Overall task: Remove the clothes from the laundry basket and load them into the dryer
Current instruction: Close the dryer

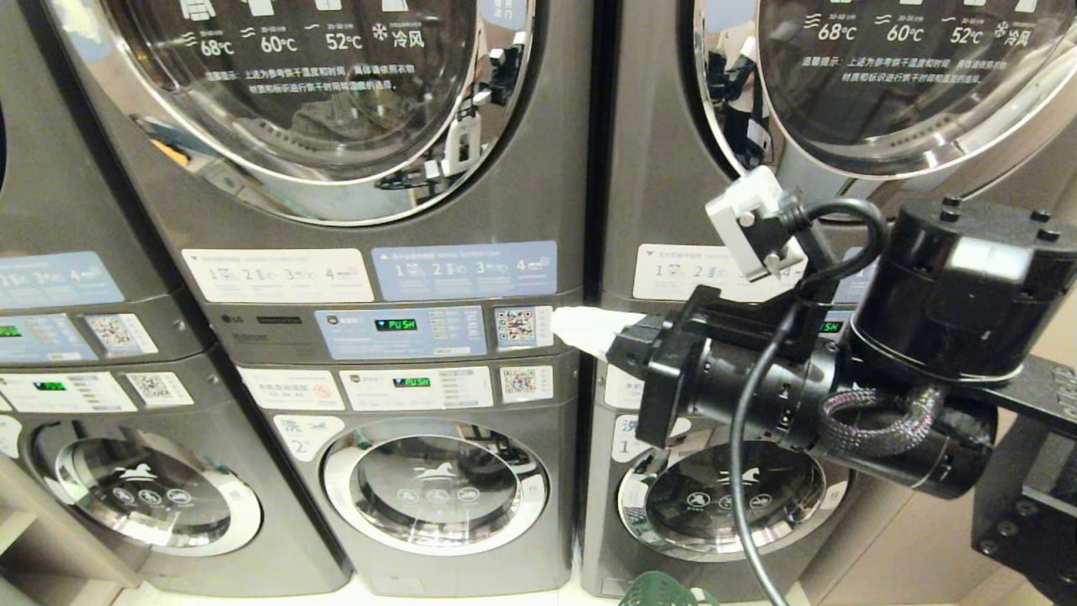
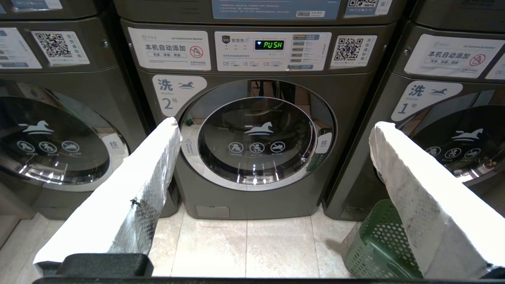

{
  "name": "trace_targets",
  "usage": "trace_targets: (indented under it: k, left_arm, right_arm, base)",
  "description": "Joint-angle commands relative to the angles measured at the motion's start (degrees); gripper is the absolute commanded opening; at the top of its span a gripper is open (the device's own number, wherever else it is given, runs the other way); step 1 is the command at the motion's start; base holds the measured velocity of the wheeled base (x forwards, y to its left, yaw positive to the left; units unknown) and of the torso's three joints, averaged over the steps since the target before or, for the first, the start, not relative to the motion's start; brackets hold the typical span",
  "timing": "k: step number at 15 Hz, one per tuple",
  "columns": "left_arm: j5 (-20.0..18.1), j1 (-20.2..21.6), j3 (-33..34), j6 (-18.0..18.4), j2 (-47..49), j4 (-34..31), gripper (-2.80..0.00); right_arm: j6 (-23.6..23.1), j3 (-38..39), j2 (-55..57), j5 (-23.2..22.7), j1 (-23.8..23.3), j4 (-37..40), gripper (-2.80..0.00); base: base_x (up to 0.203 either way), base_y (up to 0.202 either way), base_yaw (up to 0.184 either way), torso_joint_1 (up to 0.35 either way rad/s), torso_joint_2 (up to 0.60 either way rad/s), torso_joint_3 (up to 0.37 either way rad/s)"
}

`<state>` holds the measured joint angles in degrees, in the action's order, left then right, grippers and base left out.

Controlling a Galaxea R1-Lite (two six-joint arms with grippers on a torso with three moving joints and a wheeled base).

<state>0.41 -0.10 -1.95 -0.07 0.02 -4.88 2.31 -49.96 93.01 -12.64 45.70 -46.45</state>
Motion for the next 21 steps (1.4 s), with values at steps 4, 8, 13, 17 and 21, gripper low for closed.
trace_targets:
  k: [4,8,13,17,21]
  left_arm:
    - [0.03,0.01,0.02,-0.01,-0.11,-0.04,0.00]
    - [0.03,0.01,0.02,-0.01,-0.11,-0.04,0.00]
    - [0.03,0.01,0.02,-0.01,-0.03,-0.04,0.00]
    - [-0.06,0.01,-0.07,0.15,-0.11,-0.13,0.00]
    - [-0.05,0.01,-0.07,0.07,-0.11,-0.13,0.00]
  right_arm:
    - [-2.70,11.56,-3.95,4.72,-0.16,-0.32,-2.80]
    - [-3.56,25.50,-10.87,6.52,-0.16,-0.33,-2.80]
    - [-3.64,39.77,-17.02,11.39,-0.18,-0.31,-2.80]
    - [-3.15,46.78,-24.38,20.38,-0.99,-0.23,-2.80]
    - [-1.48,49.79,-37.35,25.92,-7.56,5.90,-2.80]
  base:
    - [0.000,0.000,0.000,0.000,0.00,0.000]
    - [0.000,0.000,0.000,0.000,0.00,0.000]
    - [0.000,0.000,0.000,0.000,0.00,0.000]
    - [0.000,0.000,0.000,0.000,0.00,0.000]
    - [0.000,0.000,0.000,0.000,0.00,0.000]
